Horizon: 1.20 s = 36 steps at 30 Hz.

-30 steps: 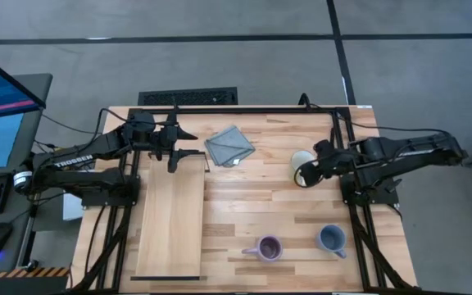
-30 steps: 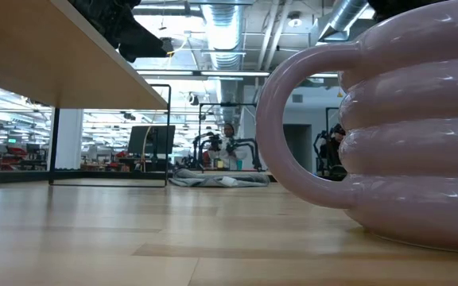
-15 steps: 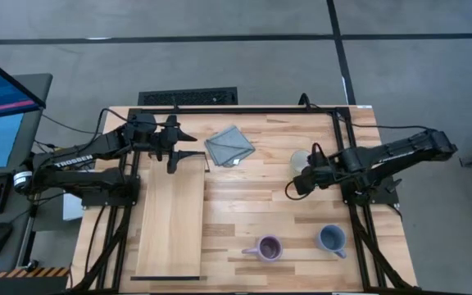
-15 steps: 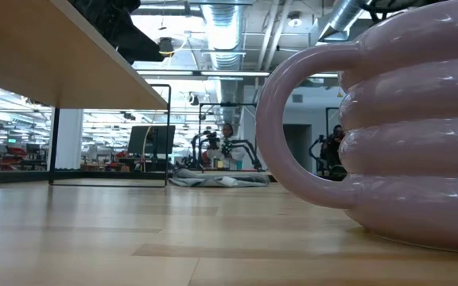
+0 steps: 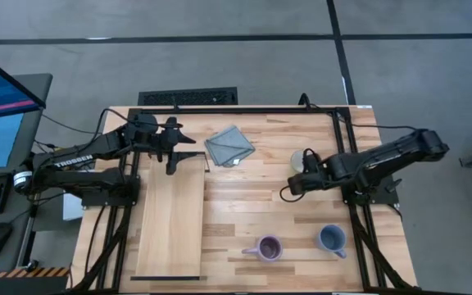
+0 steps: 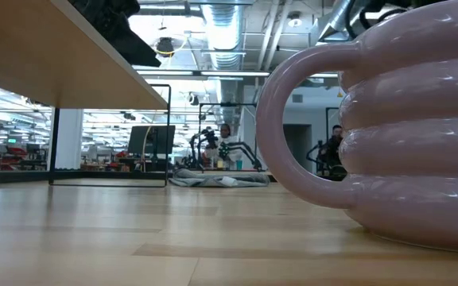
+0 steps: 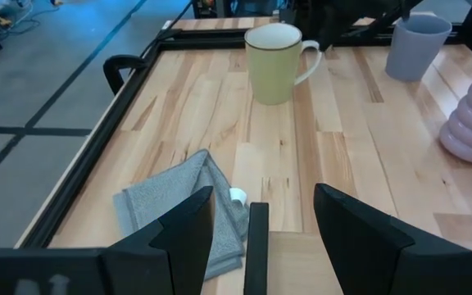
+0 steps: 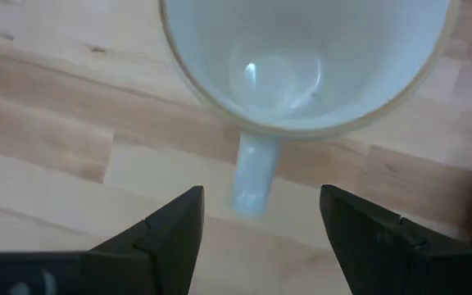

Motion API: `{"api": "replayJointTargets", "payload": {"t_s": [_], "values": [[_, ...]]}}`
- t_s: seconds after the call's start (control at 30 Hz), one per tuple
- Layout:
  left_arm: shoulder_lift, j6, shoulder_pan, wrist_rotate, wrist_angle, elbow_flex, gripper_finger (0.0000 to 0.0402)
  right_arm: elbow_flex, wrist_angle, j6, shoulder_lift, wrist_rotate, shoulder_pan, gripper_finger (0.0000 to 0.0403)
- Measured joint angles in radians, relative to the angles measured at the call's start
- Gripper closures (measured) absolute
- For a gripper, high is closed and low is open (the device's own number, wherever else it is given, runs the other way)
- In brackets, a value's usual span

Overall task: Stack small to large cups/mugs on shelf
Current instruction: Put the yellow mug on the shelf

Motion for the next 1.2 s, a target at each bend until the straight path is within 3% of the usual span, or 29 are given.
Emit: {"api": "replayJointTargets", "payload": {"t_s": [0.3,0.53,1.2], "values": [[0.000,0.000,0.000,0.000,-0.008,0.000,0.0199,0.000,0.015,-0.002,0.062,0.015,-0.041,0.0136],[0.000,0.026,0.000,0.000,-0.059,0.000,0.0199,0.000,0.084,-0.095,0.098,-0.019,-0.059,0.0136],[0.000,0.024,0.000,0.000,-0.072,0.000,0.0199,0.000,0.140,-0.187,0.095,-0.039,-0.085,0.0138]]}}
